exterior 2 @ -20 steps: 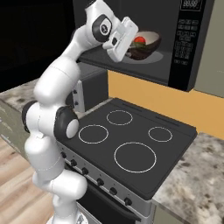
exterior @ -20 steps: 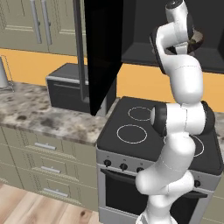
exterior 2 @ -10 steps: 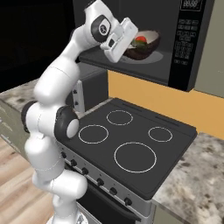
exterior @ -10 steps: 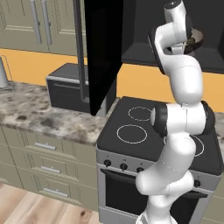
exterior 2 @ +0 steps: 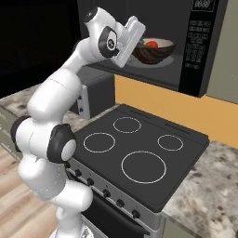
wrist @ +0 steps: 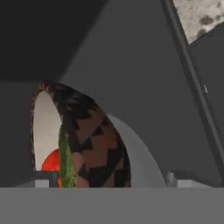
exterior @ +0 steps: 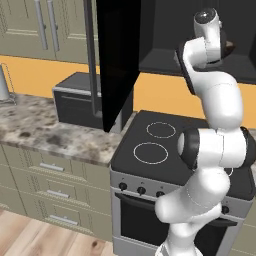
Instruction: Place the bowl containing the squash and tomato in the microwave. Close the microwave door and press the start button to microwave the meal.
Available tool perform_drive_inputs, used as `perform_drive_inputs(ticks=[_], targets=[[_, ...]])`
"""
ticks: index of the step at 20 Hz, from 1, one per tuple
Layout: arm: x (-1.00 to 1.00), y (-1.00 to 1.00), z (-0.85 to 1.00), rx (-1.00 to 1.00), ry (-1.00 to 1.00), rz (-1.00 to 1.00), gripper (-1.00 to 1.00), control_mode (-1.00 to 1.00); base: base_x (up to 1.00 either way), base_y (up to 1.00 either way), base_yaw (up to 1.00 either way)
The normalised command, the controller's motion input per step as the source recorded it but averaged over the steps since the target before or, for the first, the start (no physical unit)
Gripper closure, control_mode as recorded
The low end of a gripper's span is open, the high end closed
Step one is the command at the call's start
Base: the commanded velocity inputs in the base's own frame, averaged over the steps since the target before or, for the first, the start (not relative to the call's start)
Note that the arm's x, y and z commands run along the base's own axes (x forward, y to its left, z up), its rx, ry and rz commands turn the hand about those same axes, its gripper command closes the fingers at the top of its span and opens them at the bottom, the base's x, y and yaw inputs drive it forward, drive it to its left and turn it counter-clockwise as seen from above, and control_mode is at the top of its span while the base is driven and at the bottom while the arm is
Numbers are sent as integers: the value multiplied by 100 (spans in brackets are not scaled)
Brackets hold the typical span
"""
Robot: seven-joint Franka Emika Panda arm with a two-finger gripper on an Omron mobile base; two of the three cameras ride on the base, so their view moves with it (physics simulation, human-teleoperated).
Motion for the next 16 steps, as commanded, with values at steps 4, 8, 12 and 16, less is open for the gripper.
perform_drive_inputs(ticks=[4,8,12,16], targets=[[-84,33,-2,-14,-44,0,-100,-100,0,0,0],[-100,42,46,-16,-22,0,-100,-100,0,0,0],[-100,74,7,-32,-4,3,-100,-100,0,0,0],[-100,89,0,-34,0,0,-100,-100,0,0,0]])
